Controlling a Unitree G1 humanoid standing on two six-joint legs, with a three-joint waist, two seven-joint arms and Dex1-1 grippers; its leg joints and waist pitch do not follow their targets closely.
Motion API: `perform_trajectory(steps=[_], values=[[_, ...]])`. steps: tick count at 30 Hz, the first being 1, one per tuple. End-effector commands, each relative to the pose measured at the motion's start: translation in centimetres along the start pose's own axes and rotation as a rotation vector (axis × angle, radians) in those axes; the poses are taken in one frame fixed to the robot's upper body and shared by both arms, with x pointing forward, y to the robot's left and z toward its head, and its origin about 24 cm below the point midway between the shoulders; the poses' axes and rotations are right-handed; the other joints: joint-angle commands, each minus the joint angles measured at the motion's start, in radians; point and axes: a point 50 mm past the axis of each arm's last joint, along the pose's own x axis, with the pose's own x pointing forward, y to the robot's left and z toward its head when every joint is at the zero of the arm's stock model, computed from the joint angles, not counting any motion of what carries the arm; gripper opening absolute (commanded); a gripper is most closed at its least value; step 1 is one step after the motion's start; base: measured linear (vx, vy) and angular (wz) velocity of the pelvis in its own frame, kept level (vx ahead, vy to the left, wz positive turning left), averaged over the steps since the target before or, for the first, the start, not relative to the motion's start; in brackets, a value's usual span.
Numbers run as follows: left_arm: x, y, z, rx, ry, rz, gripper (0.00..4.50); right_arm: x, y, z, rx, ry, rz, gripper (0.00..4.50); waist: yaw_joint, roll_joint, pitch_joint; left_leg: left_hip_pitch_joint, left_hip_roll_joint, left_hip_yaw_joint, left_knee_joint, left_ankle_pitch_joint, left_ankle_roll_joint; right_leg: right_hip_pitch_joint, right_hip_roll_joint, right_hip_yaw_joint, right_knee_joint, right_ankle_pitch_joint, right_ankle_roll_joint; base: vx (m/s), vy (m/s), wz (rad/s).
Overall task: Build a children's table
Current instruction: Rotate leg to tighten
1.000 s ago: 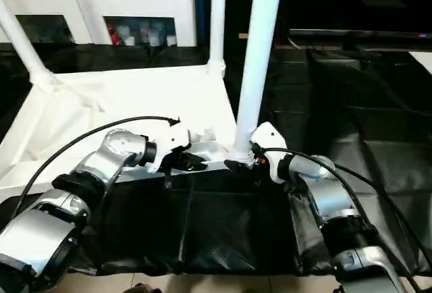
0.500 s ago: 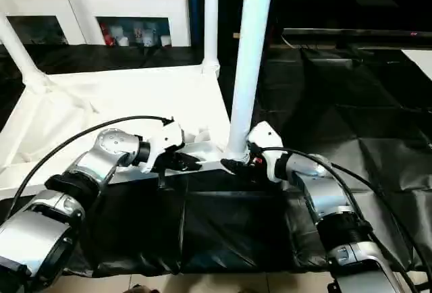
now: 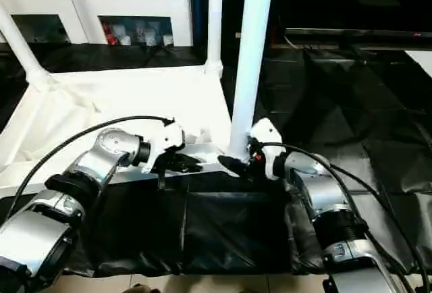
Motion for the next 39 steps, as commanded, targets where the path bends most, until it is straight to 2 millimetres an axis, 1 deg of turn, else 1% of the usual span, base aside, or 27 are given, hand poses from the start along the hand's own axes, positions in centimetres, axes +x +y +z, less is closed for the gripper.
perform_trajectory(steps=[1, 3, 7, 9, 11, 13, 15, 16, 17, 18, 19, 21, 22, 23, 24, 26, 27, 28, 31, 32, 33, 34, 35, 36, 37, 38, 39], values=[[0.7, -1.0, -1.1, -0.019, 0.045, -0.076, 0.00, 0.4, 0.0, 0.2, 0.011, -0.004, 0.009, 3.32, 0.007, -0.016, -0.062, 0.010, 0.019, -0.010, -0.067, -0.258, 0.047, 0.046, -0.045, 0.026, -0.080, -0.228, -0.246, 0.000, 0.000, 0.00], [0.7, -1.0, -1.1, -0.019, 0.046, -0.077, 0.00, 0.5, 0.1, 0.2, 0.018, -0.012, 0.010, 3.12, 0.005, -0.019, -0.061, 0.010, 0.020, -0.010, -0.068, -0.268, 0.045, 0.045, -0.046, 0.027, -0.082, -0.243, -0.244, 0.000, 0.000, 0.00], [0.6, -1.1, -1.2, -0.022, 0.049, -0.079, 0.00, 0.7, 0.2, 0.2, 0.030, -0.022, 0.010, 2.82, 0.003, -0.016, -0.060, 0.010, 0.020, -0.010, -0.070, -0.276, 0.040, 0.043, -0.045, 0.027, -0.084, -0.258, -0.240, 0.000, 0.000, 0.00], [0.6, -1.1, -1.3, -0.023, 0.051, -0.078, 0.00, 0.8, 0.3, 0.1, 0.031, -0.022, 0.010, 2.80, 0.000, -0.016, -0.060, 0.009, 0.020, -0.011, -0.071, -0.280, 0.038, 0.043, -0.045, 0.027, -0.083, -0.260, -0.240, 0.000, 0.000, 0.00], [0.5, -1.0, -1.4, -0.029, 0.061, -0.069, 0.00, 1.1, 0.5, -0.1, 0.043, -0.026, 0.009, 2.78, -0.001, -0.012, -0.059, 0.009, 0.020, -0.012, -0.071, -0.282, 0.037, 0.043, -0.046, 0.027, -0.083, -0.256, -0.242, 0.000, 0.000, 0.00], [0.5, -0.8, -1.4, -0.043, 0.066, -0.043, 0.00, 1.5, 0.8, -0.4, 0.065, -0.031, -0.017, 2.77, -0.003, -0.014, -0.059, 0.010, 0.020, -0.011, -0.072, -0.293, 0.035, 0.042, -0.045, 0.027, -0.084, -0.265, -0.242, 0.000, 0.000, 0.00], [0.9, -0.6, -1.2, -0.055, 0.062, -0.013, 0.00, 2.0, 1.1, -0.6, 0.089, -0.031, -0.066, 2.77, -0.007, -0.013, -0.056, 0.013, 0.019, -0.012, -0.075, -0.309, 0.024, 0.038, -0.046, 0.028, -0.088, -0.300, -0.234, 0.000, 0.000, 0.00], [2.2, -0.6, -0.5, -0.086, 0.039, 0.043, 0.00, 3.3, 2.1, -1.1, 0.135, -0.032, -0.151, 2.77, -0.010, -0.018, -0.054, 0.013, 0.018, -0.014, -0.077, -0.326, 0.016, 0.038, -0.047, 0.027, -0.092, -0.342, -0.221, 0.000, 0.000, 0.00], [3.0, -0.7, 0.0, -0.101, 0.024, 0.068, 0.00, 4.0, 2.7, -1.2, 0.158, -0.034, -0.184, 2.76, -0.010, -0.015, -0.052, 0.015, 0.018, -0.014, -0.078, -0.333, 0.010, 0.033, -0.048, 0.029, -0.095, -0.364, -0.213, 0.000, 0.000, 0.00], [3.7, -0.7, 0.4, -0.113, 0.012, 0.092, 0.00, 4.6, 3.2, -1.2, 0.179, -0.035, -0.209, 2.76, -0.011, -0.014, -0.050, 0.024, 0.018, -0.017, -0.080, -0.362, -0.002, 0.026, -0.049, 0.029, -0.103, -0.421, -0.198, 0.000, 0.000, 0.00], [4.4, -0.8, 0.8, -0.125, 0.001, 0.116, 0.00, 5.2, 3.6, -1.2, 0.203, -0.035, -0.241, 2.76, -0.013, -0.015, -0.049, 0.024, 0.018, -0.019, -0.082, -0.376, -0.009, 0.025, -0.047, 0.028, -0.104, -0.444, -0.189, 0.000, 0.000, 0.00], [5.0, -0.9, 1.3, -0.135, -0.008, 0.136, 0.00, 5.8, 3.9, -1.0, 0.224, -0.036, -0.273, 2.76, -0.016, -0.013, -0.049, 0.031, 0.017, -0.023, -0.086, -0.433, -0.022, 0.020, -0.047, 0.026, -0.114, -0.504, -0.161, 0.000, 0.000, 0.00], [6.5, -1.2, 2.1, -0.127, -0.007, 0.171, 0.00, 7.3, 4.6, 0.1, 0.224, -0.056, -0.308, 2.76, -0.020, -0.007, -0.048, 0.030, 0.016, -0.026, -0.089, -0.451, -0.026, 0.020, -0.047, 0.025, -0.118, -0.513, -0.151, 0.000, 0.000, 0.00], [6.6, -1.2, 2.2, -0.124, -0.007, 0.171, 0.00, 7.4, 4.6, 0.3, 0.220, -0.061, -0.307, 2.76, -0.021, 0.002, -0.050, 0.031, 0.016, -0.029, -0.090, -0.455, -0.029, 0.022, -0.048, 0.023, -0.118, -0.509, -0.149, 0.000, 0.000, 0.00], [6.8, -1.3, 2.3, -0.118, -0.006, 0.170, 0.00, 7.5, 4.7, 0.5, 0.212, -0.070, -0.304, 2.76, -0.025, -0.003, -0.053, 0.026, 0.014, -0.030, -0.093, -0.451, -0.028, 0.029, -0.046, 0.021, -0.120, -0.491, -0.141, 0.000, 0.000, 0.00], [6.7, -1.3, 2.3, -0.103, -0.006, 0.162, 0.00, 7.4, 4.5, 1.2, 0.187, -0.109, -0.301, 2.76, -0.021, -0.002, -0.055, 0.029, 0.013, -0.027, -0.094, -0.440, -0.010, 0.027, -0.046, 0.022, -0.125, -0.466, -0.140, 0.000, 0.000, 0.00], [6.7, -1.3, 2.2, -0.102, -0.005, 0.161, 0.00, 7.2, 4.3, 1.3, 0.183, -0.122, -0.304, 3.11, -0.020, 0.007, -0.057, 0.027, 0.014, -0.027, -0.095, -0.429, -0.005, 0.030, -0.047, 0.024, -0.122, -0.434, -0.149, 0.000, 0.000, 0.00], [6.3, -1.3, 2.0, -0.092, -0.007, 0.152, 0.00, 6.7, 4.0, 1.4, 0.188, -0.151, -0.293, 3.45, -0.021, 0.003, -0.059, 0.022, 0.015, -0.025, -0.096, -0.410, 0.000, 0.034, -0.046, 0.023, -0.120, -0.393, -0.158, 0.000, 0.000, 0.00], [5.2, -1.1, 1.4, -0.069, -0.009, 0.122, 0.00, 5.5, 3.2, 1.3, 0.178, -0.184, -0.273, 3.55, -0.017, 0.002, -0.060, 0.023, 0.015, -0.021, -0.094, -0.396, 0.017, 0.035, -0.047, 0.026, -0.118, -0.343, -0.177, 0.000, 0.000, 0.00], [4.2, -0.9, 0.9, -0.051, -0.012, 0.107, 0.00, 4.4, 2.5, 1.0, 0.134, -0.174, -0.245, 3.73, -0.016, -0.006, -0.064, 0.015, 0.015, -0.019, -0.092, -0.361, 0.031, 0.043, -0.047, 0.025, -0.112, -0.305, -0.185, 0.000, 0.000, 0.00], [4.1, -0.9, 0.8, -0.048, -0.013, 0.105, 0.00, 4.3, 2.4, 1.0, 0.128, -0.171, -0.242, 3.87, -0.013, -0.004, -0.065, 0.017, 0.015, -0.020, -0.091, -0.349, 0.038, 0.043, -0.048, 0.025, -0.110, -0.298, -0.188, 0.000, 0.000, 0.00], [3.7, -0.8, 0.7, -0.036, -0.016, 0.098, 0.00, 3.8, 2.2, 0.8, 0.108, -0.161, -0.229, 3.94, -0.012, -0.004, -0.066, 0.014, 0.015, -0.017, -0.087, -0.319, 0.048, 0.045, -0.049, 0.026, -0.107, -0.266, -0.198, 0.000, 0.000, 0.00], [3.2, -0.7, 0.4, -0.039, -0.015, 0.087, 0.00, 3.4, 1.9, 0.7, 0.083, -0.147, -0.207, 3.98, -0.012, -0.007, -0.067, 0.010, 0.014, -0.016, -0.086, -0.300, 0.053, 0.048, -0.049, 0.026, -0.105, -0.251, -0.201, 0.000, 0.000, 0.00], [2.5, -0.8, 0.1, -0.019, -0.021, 0.053, 0.00, 2.7, 1.7, 0.4, 0.056, -0.131, -0.151, 4.18, -0.010, -0.010, -0.070, 0.009, 0.014, -0.014, -0.083, -0.268, 0.064, 0.049, -0.048, 0.025, -0.102, -0.228, -0.207, 0.000, 0.000, 0.00], [2.2, -0.8, 0.0, -0.012, -0.023, 0.039, 0.00, 2.5, 1.7, 0.4, 0.047, -0.125, -0.127, 4.18, -0.005, -0.010, -0.071, 0.006, 0.015, -0.013, -0.080, -0.236, 0.078, 0.054, -0.049, 0.022, -0.096, -0.200, -0.220, 0.000, 0.000, 0.00], [1.7, -1.0, -0.3, -0.014, -0.025, -0.010, 0.00, 1.9, 1.7, 0.1, 0.027, -0.102, -0.061, 4.18, 0.002, -0.006, -0.072, 0.010, 0.019, -0.009, -0.075, -0.214, 0.090, 0.051, -0.047, 0.021, -0.093, -0.159, -0.238, 0.000, 0.000, 0.00], [1.7, -1.0, -0.3, -0.014, -0.025, -0.010, 0.00, 1.9, 1.7, 0.1, 0.027, -0.102, -0.061, 4.18, 0.001, -0.005, -0.072, 0.008, 0.021, -0.007, -0.075, -0.204, 0.094, 0.050, -0.047, 0.021, -0.089, -0.137, -0.248, 0.000, 0.000, 0.00]])
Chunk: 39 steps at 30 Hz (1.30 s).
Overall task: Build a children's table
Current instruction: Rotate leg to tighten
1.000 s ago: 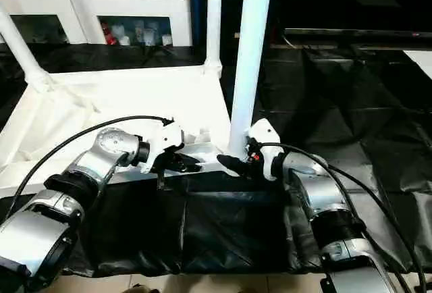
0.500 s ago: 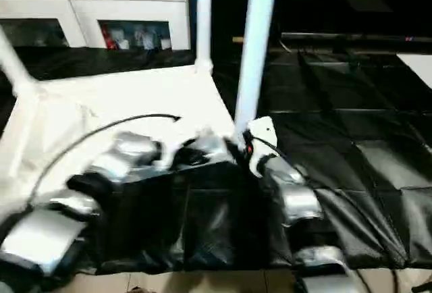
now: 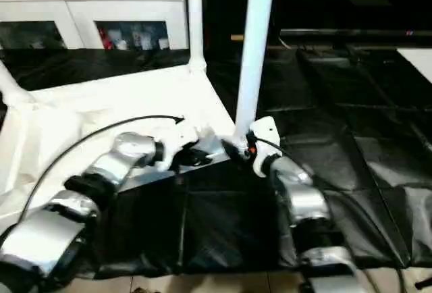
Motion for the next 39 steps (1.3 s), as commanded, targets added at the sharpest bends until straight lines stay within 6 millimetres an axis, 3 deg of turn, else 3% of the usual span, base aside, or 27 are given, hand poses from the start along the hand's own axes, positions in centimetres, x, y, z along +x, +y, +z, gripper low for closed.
perform_trajectory(steps=[1, 6, 7, 8, 15, 22, 25, 26, 28, 29, 30, 33, 35, 36, 37, 38, 39], values=[[-0.5, -1.3, -0.9, 0.025, -0.001, -0.175, 0.00, -0.1, 1.2, 0.4, -0.046, 0.008, 0.198, 4.18, 0.012, -0.016, -0.060, 0.004, 0.022, -0.005, -0.050, -0.186, 0.098, 0.049, -0.047, 0.024, -0.055, -0.121, -0.261, 0.000, 0.000, 0.00], [-1.6, -1.4, -1.1, 0.033, -0.009, -0.252, 0.00, -1.2, 1.4, 0.3, -0.058, 0.057, 0.388, 4.18, 0.025, -0.011, -0.061, 0.007, 0.027, -0.005, -0.047, -0.172, 0.112, 0.050, -0.046, 0.023, -0.041, -0.054, -0.293, 0.000, 0.000, 0.00], [-1.8, -1.4, -1.1, 0.034, -0.012, -0.261, 0.00, -1.3, 1.5, 0.4, -0.062, 0.063, 0.419, 4.03, 0.026, -0.016, -0.061, 0.009, 0.027, -0.004, -0.047, -0.178, 0.113, 0.049, -0.045, 0.023, -0.042, -0.055, -0.294, 0.000, 0.000, 0.00], [-1.9, -1.5, -1.1, 0.032, -0.020, -0.278, 0.00, -1.4, 1.5, 0.4, -0.062, 0.066, 0.442, 3.83, 0.029, -0.013, -0.061, 0.012, 0.030, -0.004, -0.048, -0.184, 0.109, 0.047, -0.046, 0.024, -0.041, -0.059, -0.298, 0.000, 0.000, 0.00], [-2.6, -1.7, -1.0, 0.028, -0.034, -0.364, 0.00, -1.9, 1.7, 0.4, -0.057, 0.108, 0.562, 3.30, 0.031, -0.018, -0.057, 0.012, 0.030, -0.003, -0.051, -0.218, 0.081, 0.046, -0.051, 0.027, -0.048, -0.146, -0.282, 0.000, 0.000, 0.00], [-2.7, -1.8, -1.1, 0.031, -0.027, -0.376, 0.00, -1.8, 2.0, 0.4, -0.041, 0.096, 0.579, 2.79, 0.033, -0.019, -0.059, 0.012, 0.028, -0.004, -0.049, -0.197, 0.079, 0.046, -0.049, 0.026, -0.044, -0.130, -0.279, 0.000, 0.000, 0.00], [-2.4, -1.6, -1.0, 0.014, -0.036, -0.336, 0.00, -1.4, 2.2, 0.6, -0.018, 0.052, 0.535, 2.73, 0.033, -0.020, -0.058, 0.012, 0.027, -0.004, -0.049, -0.199, 0.079, 0.045, -0.050, 0.026, -0.046, -0.145, -0.276, 0.000, 0.000, 0.00], [-1.6, -1.0, -0.8, -0.033, -0.027, -0.209, 0.00, -0.6, 2.1, 0.4, 0.013, 0.014, 0.381, 2.73, 0.032, -0.021, -0.058, 0.010, 0.028, -0.003, -0.049, -0.200, 0.076, 0.045, -0.050, 0.027, -0.045, -0.148, -0.273, 0.000, 0.000, 0.00], [-1.4, -0.8, -0.8, -0.047, -0.028, -0.173, 0.00, -0.4, 1.9, 0.2, 0.021, 0.010, 0.329, 2.72, 0.033, -0.022, -0.055, 0.013, 0.027, -0.005, -0.053, -0.214, 0.057, 0.041, -0.052, 0.027, -0.051, -0.204, -0.259, 0.000, 0.000, 0.00], [-0.6, -0.5, -0.4, -0.067, -0.031, -0.099, 0.00, 0.1, 1.6, -0.3, 0.039, 0.027, 0.196, 2.72, 0.025, -0.026, -0.049, 0.015, 0.024, -0.005, -0.056, -0.246, 0.030, 0.036, -0.051, 0.029, -0.059, -0.281, -0.237, 0.000, 0.000, 0.00], [-0.6, -0.5, -0.4, -0.067, -0.031, -0.099, 0.00, 0.1, 1.6, -0.3, 0.039, 0.027, 0.196, 2.72, 0.025, -0.027, -0.049, 0.017, 0.022, -0.007, -0.057, -0.261, 0.023, 0.037, -0.053, 0.030, -0.063, -0.316, -0.226, 0.000, 0.000, 0.00], [1.6, -0.8, 0.7, -0.100, -0.050, -0.016, 0.00, 1.4, 1.7, -1.3, 0.087, 0.065, -0.038, 2.70, 0.021, -0.025, -0.047, 0.018, 0.021, -0.010, -0.061, -0.277, 0.009, 0.032, -0.053, 0.033, -0.073, -0.392, -0.187, 0.000, 0.000, 0.00], [3.2, -1.4, 1.5, -0.099, -0.067, -0.013, 0.00, 2.2, 2.2, -1.5, 0.128, 0.078, -0.139, 2.70, 0.018, -0.027, -0.048, 0.016, 0.019, -0.011, -0.061, -0.277, 0.009, 0.033, -0.049, 0.033, -0.073, -0.384, -0.175, 0.000, 0.000, 0.00], [3.4, -1.6, 1.7, -0.098, -0.071, -0.011, 0.00, 2.4, 2.3, -1.5, 0.138, 0.081, -0.154, 2.70, 0.017, -0.026, -0.047, 0.017, 0.019, -0.011, -0.063, -0.280, 0.008, 0.030, -0.049, 0.034, -0.074, -0.385, -0.173, 0.000, 0.000, 0.00], [3.9, -1.9, 1.9, -0.097, -0.078, -0.019, 0.00, 2.7, 2.7, -1.3, 0.149, 0.064, -0.157, 2.70, 0.017, -0.015, -0.048, 0.019, 0.016, -0.014, -0.063, -0.294, 0.009, 0.031, -0.050, 0.034, -0.077, -0.404, -0.161, 0.000, 0.000, 0.00], [4.0, -1.9, 1.9, -0.096, -0.079, -0.020, 0.00, 2.8, 2.8, -1.2, 0.150, 0.060, -0.156, 2.70, 0.015, -0.018, -0.047, 0.019, 0.017, -0.012, -0.063, -0.301, 0.011, 0.029, -0.049, 0.034, -0.082, -0.405, -0.158, 0.000, 0.000, 0.00], [4.3, -2.1, 2.0, -0.085, -0.079, -0.025, 0.00, 3.0, 3.3, -0.8, 0.155, 0.027, -0.131, 3.05, 0.015, -0.020, -0.048, 0.018, 0.016, -0.012, -0.063, -0.312, 0.015, 0.031, -0.048, 0.034, -0.082, -0.405, -0.154, 0.000, 0.000, 0.00]])
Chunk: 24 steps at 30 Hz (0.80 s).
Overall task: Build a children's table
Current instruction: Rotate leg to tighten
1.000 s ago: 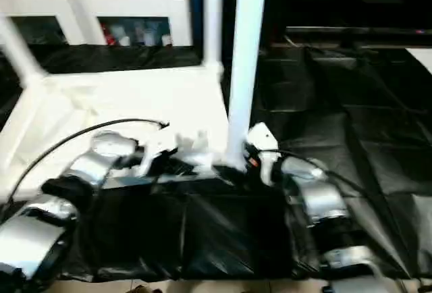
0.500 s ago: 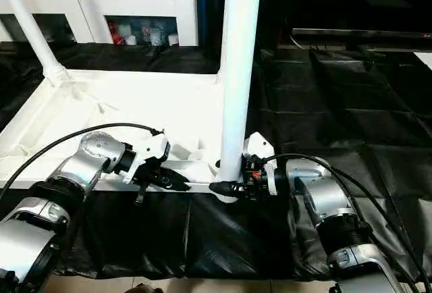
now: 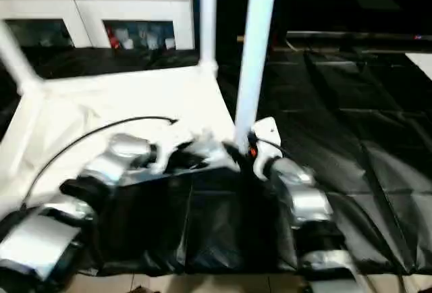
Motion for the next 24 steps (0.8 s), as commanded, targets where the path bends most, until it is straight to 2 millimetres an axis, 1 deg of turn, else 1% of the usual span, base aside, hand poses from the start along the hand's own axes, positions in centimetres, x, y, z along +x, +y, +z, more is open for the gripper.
perform_trajectory(steps=[1, 2, 3, 4, 6, 7, 8, 9, 10, 11, 12, 13, 14, 15, 16, 17, 18, 19, 20, 21, 22, 24], values=[[2.8, -2.2, 1.5, 0.015, -0.067, -0.098, 0.00, 1.1, 3.4, -0.9, 0.000, 0.024, 0.113, 3.26, -0.004, -0.010, -0.047, 0.014, 0.019, -0.017, -0.072, -0.315, 0.016, 0.029, -0.046, 0.027, -0.092, -0.390, -0.157, 0.000, 0.000, 0.00], [2.8, -2.2, 1.5, 0.015, -0.067, -0.098, 0.00, 1.1, 3.4, -0.9, 0.000, 0.024, 0.113, 3.40, -0.005, -0.013, -0.047, 0.013, 0.020, -0.016, -0.072, -0.316, 0.017, 0.029, -0.045, 0.027, -0.094, -0.385, -0.157, 0.000, 0.000, 0.00], [2.8, -2.3, 1.4, 0.025, -0.065, -0.105, 0.00, 1.0, 3.6, -0.6, 0.014, 0.003, 0.132, 3.42, -0.005, -0.013, -0.049, 0.011, 0.020, -0.017, -0.072, -0.311, 0.016, 0.032, -0.044, 0.026, -0.091, -0.366, -0.159, 0.000, 0.000, 0.00], [2.6, -2.2, 1.3, 0.033, -0.061, -0.104, 0.00, 0.9, 3.5, -0.4, 0.015, -0.015, 0.155, 3.49, -0.003, -0.011, -0.051, 0.014, 0.021, -0.016, -0.071, -0.306, 0.020, 0.030, -0.043, 0.028, -0.089, -0.331, -0.166, 0.000, 0.000, 0.00], [1.5, -1.6, 0.9, 0.055, -0.060, -0.109, 0.00, 0.1, 2.9, -0.3, -0.054, -0.014, 0.230, 3.83, -0.003, -0.014, -0.052, 0.011, 0.021, -0.016, -0.070, -0.297, 0.025, 0.035, -0.042, 0.027, -0.084, -0.299, -0.177, 0.000, 0.000, 0.00], [1.1, -1.4, 0.8, 0.058, -0.070, -0.117, 0.00, -0.2, 2.6, -0.3, -0.092, -0.003, 0.260, 3.83, 0.000, -0.015, -0.053, 0.011, 0.021, -0.013, -0.066, -0.278, 0.038, 0.036, -0.042, 0.027, -0.081, -0.255, -0.191, 0.000, 0.000, 0.00], [1.1, -1.4, 0.8, 0.058, -0.072, -0.118, 0.00, -0.3, 2.6, -0.3, -0.095, -0.002, 0.262, 3.89, 0.000, -0.015, -0.054, 0.009, 0.021, -0.014, -0.065, -0.270, 0.041, 0.038, -0.043, 0.026, -0.078, -0.243, -0.196, 0.000, 0.000, 0.00], [0.6, -1.3, 0.8, 0.062, -0.085, -0.135, 0.00, -0.7, 2.3, -0.3, -0.106, 0.011, 0.305, 3.96, 0.003, -0.015, -0.054, 0.007, 0.020, -0.012, -0.063, -0.253, 0.049, 0.040, -0.043, 0.026, -0.075, -0.219, -0.205, 0.000, 0.000, 0.00], [0.4, -1.2, 0.7, 0.063, -0.090, -0.148, 0.00, -0.9, 2.2, -0.3, -0.115, 0.013, 0.322, 3.96, 0.003, -0.017, -0.055, 0.005, 0.020, -0.012, -0.062, -0.243, 0.054, 0.043, -0.042, 0.025, -0.074, -0.207, -0.208, 0.000, 0.000, 0.00], [-0.1, -1.2, 0.6, 0.066, -0.101, -0.176, 0.00, -1.3, 1.9, -0.3, -0.137, 0.018, 0.360, 3.96, 0.008, -0.018, -0.055, 0.004, 0.021, -0.011, -0.060, -0.227, 0.064, 0.045, -0.044, 0.024, -0.071, -0.197, -0.215, 0.000, 0.000, 0.00], [-0.5, -1.2, 0.6, 0.069, -0.111, -0.198, 0.00, -1.5, 1.7, -0.3, -0.151, 0.022, 0.381, 3.96, 0.008, -0.023, -0.054, 0.003, 0.022, -0.009, -0.060, -0.222, 0.070, 0.045, -0.043, 0.024, -0.071, -0.194, -0.217, 0.000, 0.000, 0.00], [-0.9, -1.2, 0.6, 0.070, -0.119, -0.227, 0.00, -1.8, 1.5, -0.3, -0.160, 0.027, 0.418, 3.96, 0.010, -0.019, -0.055, 0.002, 0.023, -0.009, -0.058, -0.213, 0.079, 0.045, -0.045, 0.023, -0.068, -0.188, -0.226, 0.000, 0.000, 0.00], [-1.1, -1.1, 0.5, 0.071, -0.119, -0.247, 0.00, -2.1, 1.4, -0.2, -0.165, 0.031, 0.448, 3.96, 0.009, -0.024, -0.054, -0.001, 0.023, -0.009, -0.059, -0.209, 0.082, 0.047, -0.044, 0.022, -0.067, -0.187, -0.226, 0.000, 0.000, 0.00], [-1.4, -1.1, 0.4, 0.072, -0.119, -0.264, 0.00, -2.3, 1.3, -0.2, -0.170, 0.035, 0.474, 3.96, 0.011, -0.021, -0.054, 0.002, 0.024, -0.009, -0.059, -0.215, 0.082, 0.045, -0.044, 0.021, -0.068, -0.204, -0.228, 0.000, 0.000, 0.00], [-2.3, -1.0, -0.1, 0.079, -0.096, -0.312, 0.00, -2.9, 1.0, 0.0, -0.189, 0.060, 0.568, 3.96, 0.009, -0.027, -0.052, 0.002, 0.026, -0.009, -0.059, -0.223, 0.081, 0.045, -0.043, 0.021, -0.070, -0.220, -0.228, 0.000, 0.000, 0.00], [-2.3, -1.0, -0.1, 0.080, -0.094, -0.315, 0.00, -2.9, 1.0, 0.0, -0.190, 0.062, 0.574, 3.96, 0.011, -0.025, -0.052, 0.003, 0.026, -0.010, -0.059, -0.225, 0.083, 0.045, -0.044, 0.021, -0.068, -0.226, -0.230, 0.000, 0.000, 0.00], [-2.9, -1.0, -0.5, 0.083, -0.079, -0.347, 0.00, -3.3, 0.9, 0.2, -0.193, 0.083, 0.643, 3.81, 0.011, -0.023, -0.051, 0.003, 0.026, -0.009, -0.060, -0.231, 0.085, 0.042, -0.044, 0.023, -0.070, -0.237, -0.229, 0.000, 0.000, 0.00], [-3.1, -1.0, -0.6, 0.085, -0.068, -0.363, 0.00, -3.5, 0.9, 0.2, -0.194, 0.093, 0.675, 3.71, 0.011, -0.021, -0.051, 0.004, 0.028, -0.009, -0.060, -0.235, 0.084, 0.042, -0.044, 0.022, -0.069, -0.236, -0.234, 0.000, 0.000, 0.00], [-3.3, -1.0, -0.8, 0.088, -0.056, -0.380, 0.00, -3.5, 1.0, 0.2, -0.194, 0.101, 0.700, 3.63, 0.009, -0.033, -0.052, 0.003, 0.029, -0.008, -0.060, -0.233, 0.085, 0.042, -0.044, 0.023, -0.069, -0.231, -0.235, 0.000, 0.000, 0.00], [-3.5, -1.0, -0.9, 0.091, -0.048, -0.391, 0.00, -3.6, 1.0, 0.2, -0.194, 0.106, 0.714, 3.60, 0.012, -0.026, -0.051, 0.003, 0.030, -0.009, -0.061, -0.231, 0.083, 0.040, -0.046, 0.023, -0.067, -0.232, -0.241, 0.000, 0.000, 0.00], [-3.7, -1.0, -1.1, 0.092, -0.039, -0.404, 0.00, -3.7, 1.1, 0.1, -0.196, 0.123, 0.749, 3.60, 0.012, -0.028, -0.050, 0.005, 0.030, -0.009, -0.061, -0.236, 0.080, 0.039, -0.046, 0.023, -0.067, -0.240, -0.242, 0.000, 0.000, 0.00], [-4.0, -1.0, -1.2, 0.095, -0.027, -0.421, 0.00, -3.8, 1.4, 0.0, -0.204, 0.159, 0.811, 3.29, 0.013, -0.033, -0.050, 0.006, 0.032, -0.009, -0.061, -0.235, 0.077, 0.039, -0.047, 0.023, -0.066, -0.242, -0.243, 0.000, 0.000, 0.00]])
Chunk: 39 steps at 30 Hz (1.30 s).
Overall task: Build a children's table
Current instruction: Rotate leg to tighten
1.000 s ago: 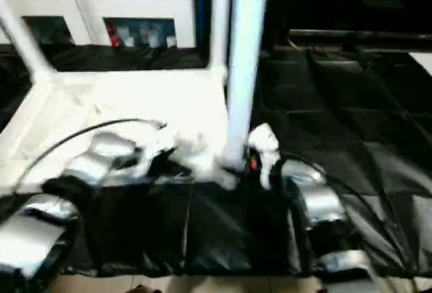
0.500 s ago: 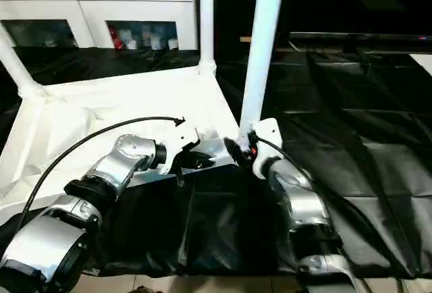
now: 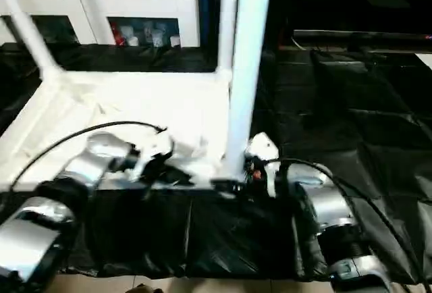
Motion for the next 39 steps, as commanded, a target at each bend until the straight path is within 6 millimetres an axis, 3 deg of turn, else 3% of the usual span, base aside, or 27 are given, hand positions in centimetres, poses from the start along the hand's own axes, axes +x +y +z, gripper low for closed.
perform_trajectory(steps=[1, 5, 12, 14, 15, 17, 18, 19, 22, 25, 29, 30, 31, 34, 36, 39], values=[[0.8, -0.5, 0.7, 0.030, -0.049, -0.078, 0.00, 0.7, 0.6, 0.1, -0.015, 0.046, 0.096, 3.29, 0.004, -0.028, -0.056, 0.010, 0.030, -0.008, -0.060, -0.229, 0.074, 0.042, -0.049, 0.027, -0.068, -0.236, -0.244, 0.000, 0.000, 0.00], [0.7, -0.6, 0.6, 0.027, -0.047, -0.095, 0.00, 1.0, 0.7, 0.1, -0.010, 0.050, 0.130, 2.86, 0.008, -0.030, -0.055, 0.011, 0.030, -0.008, -0.060, -0.219, 0.071, 0.041, -0.051, 0.028, -0.065, -0.230, -0.246, 0.000, 0.000, 0.00], [0.8, -0.6, 0.3, 0.013, -0.044, -0.072, 0.00, 1.5, 1.3, -0.1, -0.001, 0.038, 0.147, 2.67, 0.008, -0.027, -0.056, 0.012, 0.029, -0.007, -0.059, -0.212, 0.068, 0.042, -0.048, 0.027, -0.063, -0.208, -0.251, 0.000, 0.000, 0.00], [1.0, -0.2, 0.4, -0.002, -0.035, -0.008, 0.00, 1.8, 1.1, -0.1, 0.021, -0.001, 0.077, 2.66, 0.009, -0.027, -0.055, 0.012, 0.030, -0.007, -0.059, -0.211, 0.064, 0.042, -0.048, 0.028, -0.063, -0.206, -0.249, 0.000, 0.000, 0.00], [1.3, 0.2, 0.5, -0.013, -0.033, 0.052, 0.00, 2.1, 0.7, -0.2, 0.037, -0.030, -0.023, 2.66, 0.009, -0.023, -0.053, 0.012, 0.029, -0.009, -0.061, -0.221, 0.056, 0.041, -0.049, 0.028, -0.066, -0.233, -0.242, 0.000, 0.000, 0.00], [2.0, 0.7, 0.9, -0.032, -0.044, 0.120, 0.00, 2.6, -0.3, -0.5, 0.064, -0.044, -0.213, 2.66, 0.002, -0.025, -0.050, 0.016, 0.027, -0.010, -0.066, -0.266, 0.031, 0.036, -0.050, 0.028, -0.075, -0.309, -0.225, 0.000, 0.000, 0.00], [2.5, 0.9, 1.2, -0.036, -0.047, 0.148, 0.00, 2.9, -0.8, -0.7, 0.086, -0.048, -0.305, 2.66, -0.001, -0.021, -0.048, 0.018, 0.024, -0.013, -0.068, -0.288, 0.011, 0.033, -0.053, 0.027, -0.082, -0.372, -0.208, 0.000, 0.000, 0.00], [2.9, 1.0, 1.4, -0.043, -0.050, 0.170, 0.00, 3.1, -1.1, -0.8, 0.109, -0.052, -0.368, 2.66, -0.010, -0.024, -0.048, 0.019, 0.024, -0.016, -0.071, -0.309, 0.000, 0.033, -0.054, 0.027, -0.088, -0.417, -0.189, 0.000, 0.000, 0.00], [4.7, 1.1, 2.2, -0.063, -0.068, 0.228, 0.00, 4.2, -1.5, -1.1, 0.180, -0.060, -0.534, 2.65, -0.018, -0.025, -0.047, 0.020, 0.022, -0.019, -0.073, -0.327, -0.008, 0.030, -0.051, 0.028, -0.093, -0.448, -0.168, 0.000, 0.000, 0.00], [6.7, 0.9, 2.9, -0.071, -0.091, 0.257, 0.00, 5.7, -1.4, -0.9, 0.200, -0.068, -0.641, 2.65, -0.025, -0.019, -0.047, 0.020, 0.019, -0.019, -0.074, -0.333, -0.007, 0.027, -0.049, 0.029, -0.097, -0.443, -0.158, 0.000, 0.000, 0.00], [7.4, 0.8, 3.2, -0.051, -0.097, 0.263, 0.00, 6.5, -1.0, -0.3, 0.171, -0.104, -0.645, 2.65, -0.029, -0.020, -0.051, 0.017, 0.017, -0.017, -0.071, -0.323, 0.017, 0.029, -0.047, 0.030, -0.097, -0.410, -0.156, 0.000, 0.000, 0.00], [7.4, 0.7, 3.2, -0.051, -0.099, 0.261, 0.00, 6.5, -1.0, -0.3, 0.163, -0.108, -0.643, 3.00, -0.029, -0.020, -0.051, 0.014, 0.017, -0.017, -0.071, -0.317, 0.020, 0.031, -0.047, 0.030, -0.096, -0.400, -0.157, 0.000, 0.000, 0.00], [7.3, 0.7, 3.2, -0.047, -0.102, 0.254, 0.00, 6.4, -1.0, -0.2, 0.171, -0.121, -0.635, 3.35, -0.029, -0.020, -0.051, 0.013, 0.017, -0.017, -0.071, -0.312, 0.024, 0.031, -0.045, 0.030, -0.095, -0.387, -0.160, 0.000, 0.000, 0.00], [6.4, 0.5, 3.1, -0.030, -0.133, 0.192, 0.00, 5.1, -1.3, -0.1, 0.129, -0.138, -0.565, 3.38, -0.027, -0.019, -0.052, 0.016, 0.019, -0.016, -0.070, -0.315, 0.032, 0.032, -0.046, 0.030, -0.095, -0.372, -0.169, 0.000, 0.000, 0.00], [5.7, 0.4, 3.0, -0.023, -0.142, 0.159, 0.00, 4.4, -1.2, -0.1, 0.082, -0.108, -0.502, 3.73, -0.021, -0.019, -0.054, 0.013, 0.021, -0.014, -0.067, -0.284, 0.044, 0.036, -0.045, 0.031, -0.086, -0.303, -0.193, 0.000, 0.000, 0.00], [5.1, 0.3, 2.7, -0.006, -0.138, 0.121, 0.00, 3.6, -1.0, -0.2, 0.050, -0.089, -0.417, 3.82, -0.016, -0.020, -0.060, 0.006, 0.021, -0.012, -0.061, -0.227, 0.064, 0.045, -0.043, 0.029, -0.073, -0.199, -0.215, 0.000, 0.000, 0.00]])
